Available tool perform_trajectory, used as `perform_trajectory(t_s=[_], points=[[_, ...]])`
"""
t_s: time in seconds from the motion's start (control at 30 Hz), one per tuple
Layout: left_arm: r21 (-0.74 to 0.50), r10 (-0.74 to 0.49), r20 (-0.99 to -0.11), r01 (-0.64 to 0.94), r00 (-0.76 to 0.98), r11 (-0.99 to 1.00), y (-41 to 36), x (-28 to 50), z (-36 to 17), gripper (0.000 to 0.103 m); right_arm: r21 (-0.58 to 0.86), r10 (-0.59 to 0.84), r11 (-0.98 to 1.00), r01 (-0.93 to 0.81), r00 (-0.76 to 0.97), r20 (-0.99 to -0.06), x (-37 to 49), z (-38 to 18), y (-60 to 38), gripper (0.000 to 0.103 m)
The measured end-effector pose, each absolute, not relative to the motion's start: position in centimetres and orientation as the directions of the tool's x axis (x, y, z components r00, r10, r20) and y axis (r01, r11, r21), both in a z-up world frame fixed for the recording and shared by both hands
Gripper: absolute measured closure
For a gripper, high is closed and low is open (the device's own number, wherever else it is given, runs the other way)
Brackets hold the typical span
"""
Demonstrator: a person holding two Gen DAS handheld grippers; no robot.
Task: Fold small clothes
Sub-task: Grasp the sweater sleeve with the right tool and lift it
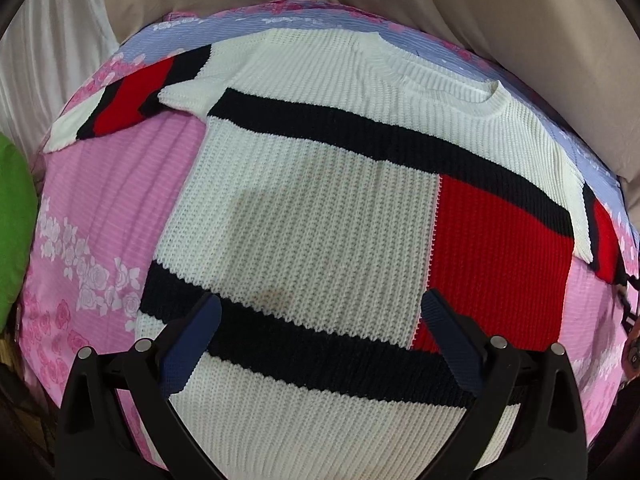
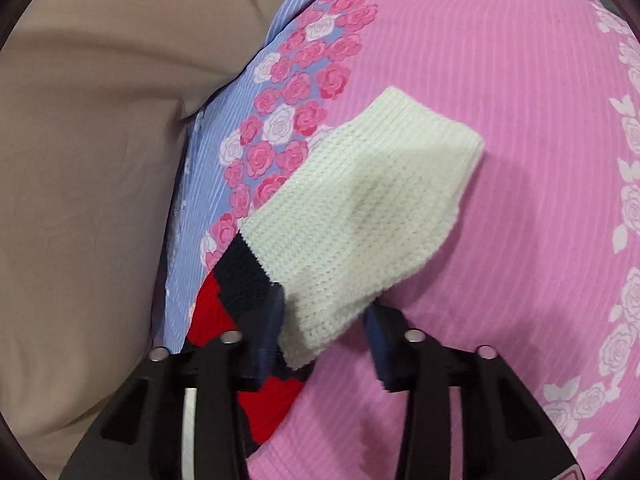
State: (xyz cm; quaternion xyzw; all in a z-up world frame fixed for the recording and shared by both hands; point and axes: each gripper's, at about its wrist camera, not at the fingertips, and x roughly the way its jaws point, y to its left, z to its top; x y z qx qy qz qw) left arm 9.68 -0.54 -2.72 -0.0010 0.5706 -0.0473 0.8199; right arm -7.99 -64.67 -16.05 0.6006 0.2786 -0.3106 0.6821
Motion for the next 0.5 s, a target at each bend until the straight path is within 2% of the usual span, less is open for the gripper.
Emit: perform_trajectory(t_s=[0.03, 0.1, 0.23, 0.37, 0.5], points=[[-0.049, -0.076, -0.934, 0.087, 0.349, 0.995, -0.7, 9.7, -2.7, 0.005, 0.642, -0.098, 0.109, 0.759, 0.651, -0.753, -7.4, -15.5, -64.4, 0.091], [-0.047, -0.080, -0.930, 0.099, 0.360, 0.994, -0.8, 9.9, -2.5, 0.005, 0.619, -0.134, 0.193, 0.761, 0.645, -0.752, -5.6, -13.0, -63.2, 0.091], [-0.087, -0.121, -0.917, 0.106, 0.380, 0.991, -0.4, 10.3, -2.0, 0.005, 0.600, -0.148, 0.469, 0.648, 0.728, -0.670, 0.2, -4.5, -58.0, 0.092], [-0.145, -0.173, -0.895, 0.098, 0.411, 0.985, 0.4, 11.1, -0.9, 0.005, 0.508, -0.028, 0.759, 0.407, 0.800, -0.599, 8.0, 3.4, -47.0, 0.092], [-0.242, -0.247, -0.861, 0.069, 0.445, 0.968, 2.1, 12.4, 0.4, 0.005, 0.364, 0.141, 0.924, 0.121, 0.776, -0.615, 14.5, 5.3, -32.1, 0.090]])
